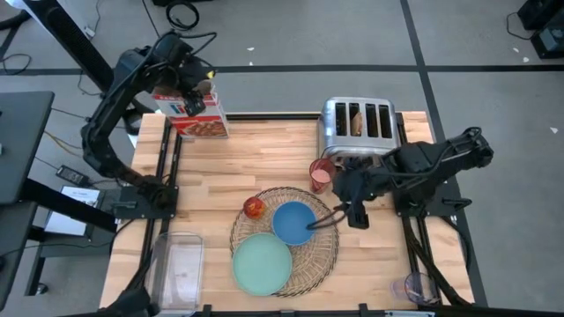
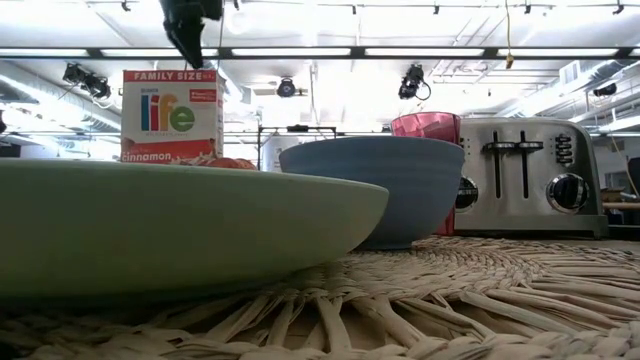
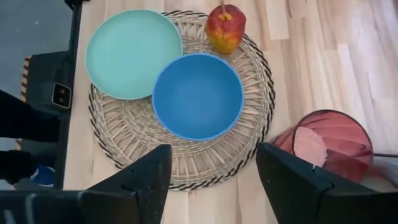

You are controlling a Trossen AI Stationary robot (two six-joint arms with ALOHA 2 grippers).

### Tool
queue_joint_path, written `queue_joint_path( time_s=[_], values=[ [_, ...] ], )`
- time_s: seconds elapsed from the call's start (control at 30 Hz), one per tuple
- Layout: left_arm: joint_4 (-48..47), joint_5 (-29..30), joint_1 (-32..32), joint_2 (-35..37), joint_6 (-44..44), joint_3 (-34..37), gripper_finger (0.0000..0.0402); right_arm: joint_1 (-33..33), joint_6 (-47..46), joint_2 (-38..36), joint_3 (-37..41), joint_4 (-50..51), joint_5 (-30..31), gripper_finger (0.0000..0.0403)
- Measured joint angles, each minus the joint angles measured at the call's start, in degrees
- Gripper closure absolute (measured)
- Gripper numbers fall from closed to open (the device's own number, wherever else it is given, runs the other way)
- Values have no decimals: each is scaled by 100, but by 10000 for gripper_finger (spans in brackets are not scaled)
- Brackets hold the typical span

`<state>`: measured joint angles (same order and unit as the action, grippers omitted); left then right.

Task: Arrange a breakfast setting
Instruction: Pour the cereal from the cereal box into the blue bowl

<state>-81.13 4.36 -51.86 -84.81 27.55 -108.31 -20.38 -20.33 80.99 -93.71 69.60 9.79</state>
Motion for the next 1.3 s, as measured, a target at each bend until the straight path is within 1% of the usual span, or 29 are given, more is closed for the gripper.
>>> queue_joint_path(
  time_s=[0.13, 0.27, 0.4, 0.57, 0.63, 0.7, 0.77, 0.8, 0.93, 1.1, 1.23, 1.3],
  values=[
    [-290, -13, -62, -144, 339, -2, 187, 128, -12, 0, 0, 0, -344, 153],
    [-496, -15, -145, -364, 672, -2, 190, 129, -35, 0, 0, -6, -368, 154],
    [-491, -11, -214, -593, 1068, -2, 212, 126, -56, 0, 0, -63, -390, 153],
    [-574, -13, -177, -806, 1276, -2, 266, 36, -78, 0, 0, -90, -394, 154],
    [-587, -13, -124, -826, 1285, -2, 298, 24, -3, 0, 0, -97, -390, 155],
    [-590, -13, -48, -826, 1302, -2, 340, 24, 90, 0, 0, -110, -353, 155],
    [-617, -11, 50, -826, 1250, -1, 381, 42, 120, 0, 0, -207, -100, 155],
    [-632, -11, 86, -826, 1166, -2, 390, 64, 135, 0, 0, -273, 97, 155],
    [-709, 26, 306, -701, 905, -2, 395, 210, 485, 0, 0, -703, 719, 148],
    [-731, 85, 704, -239, 630, -2, 397, 656, 1075, 0, 0, -1299, 1130, 112],
    [-751, 80, 1110, 210, 270, -9, 398, 1164, 1531, 4, 0, -1997, 1131, 68],
    [-760, 86, 1345, 438, 87, -9, 399, 1448, 1727, 36, 0, -2436, 937, 46]
  ],
)
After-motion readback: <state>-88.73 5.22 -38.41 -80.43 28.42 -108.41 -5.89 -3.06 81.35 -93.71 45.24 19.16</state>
